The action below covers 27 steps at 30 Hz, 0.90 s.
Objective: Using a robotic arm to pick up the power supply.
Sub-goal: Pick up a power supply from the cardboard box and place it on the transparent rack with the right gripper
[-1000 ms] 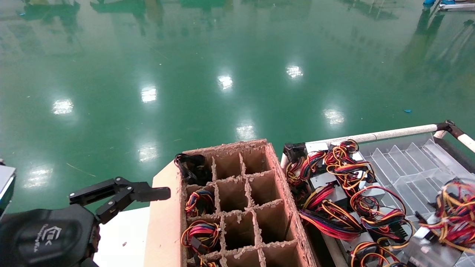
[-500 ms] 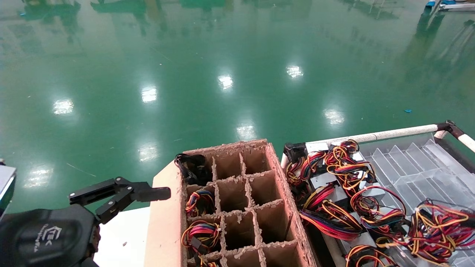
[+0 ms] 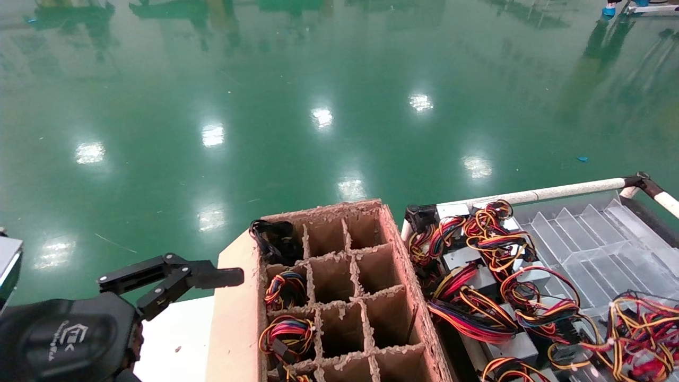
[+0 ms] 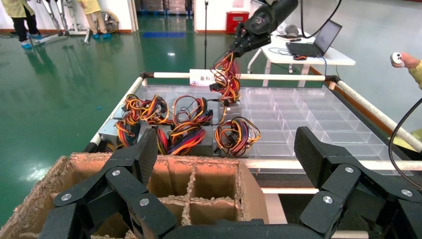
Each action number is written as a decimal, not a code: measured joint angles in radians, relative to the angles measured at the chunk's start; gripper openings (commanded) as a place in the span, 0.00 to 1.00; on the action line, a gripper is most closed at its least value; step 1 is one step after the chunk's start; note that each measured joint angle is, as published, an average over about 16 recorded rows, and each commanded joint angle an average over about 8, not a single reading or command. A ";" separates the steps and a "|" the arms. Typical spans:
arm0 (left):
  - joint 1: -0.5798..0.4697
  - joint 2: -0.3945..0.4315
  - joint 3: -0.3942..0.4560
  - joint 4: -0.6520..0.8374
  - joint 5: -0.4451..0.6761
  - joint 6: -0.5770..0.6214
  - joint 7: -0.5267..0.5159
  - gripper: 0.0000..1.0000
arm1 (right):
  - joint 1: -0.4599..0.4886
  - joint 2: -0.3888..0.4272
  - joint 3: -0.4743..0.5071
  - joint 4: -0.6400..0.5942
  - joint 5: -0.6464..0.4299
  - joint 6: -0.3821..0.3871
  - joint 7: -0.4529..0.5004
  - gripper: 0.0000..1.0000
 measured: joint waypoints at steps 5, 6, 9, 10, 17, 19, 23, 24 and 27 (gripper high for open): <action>0.000 0.000 0.000 0.000 0.000 0.000 0.000 1.00 | 0.027 -0.004 -0.007 -0.004 -0.014 0.000 -0.001 0.00; 0.000 0.000 0.000 0.000 0.000 0.000 0.000 1.00 | 0.032 -0.006 -0.009 -0.004 -0.017 -0.001 -0.001 0.00; 0.000 0.000 0.000 0.000 0.000 0.000 0.000 1.00 | 0.047 -0.010 -0.016 -0.004 -0.027 -0.001 0.000 0.00; 0.000 0.000 0.000 0.000 0.000 0.000 0.000 1.00 | 0.052 -0.012 -0.019 -0.004 -0.030 -0.001 0.001 0.00; 0.000 0.000 0.000 0.000 0.000 0.000 0.000 1.00 | 0.081 -0.012 -0.043 -0.007 -0.057 -0.002 0.001 0.00; 0.000 0.000 0.000 0.000 0.000 0.000 0.000 1.00 | 0.088 -0.008 -0.050 -0.009 -0.064 -0.003 0.000 0.00; 0.000 0.000 0.001 0.000 0.000 0.000 0.000 1.00 | 0.098 0.006 -0.065 -0.015 -0.074 -0.003 -0.004 0.00; 0.000 0.000 0.001 0.000 0.000 0.000 0.000 1.00 | 0.100 0.011 -0.069 -0.017 -0.076 -0.003 -0.005 0.00; 0.000 0.000 0.001 0.000 0.000 0.000 0.000 1.00 | 0.104 0.025 -0.080 -0.024 -0.080 -0.003 -0.011 0.00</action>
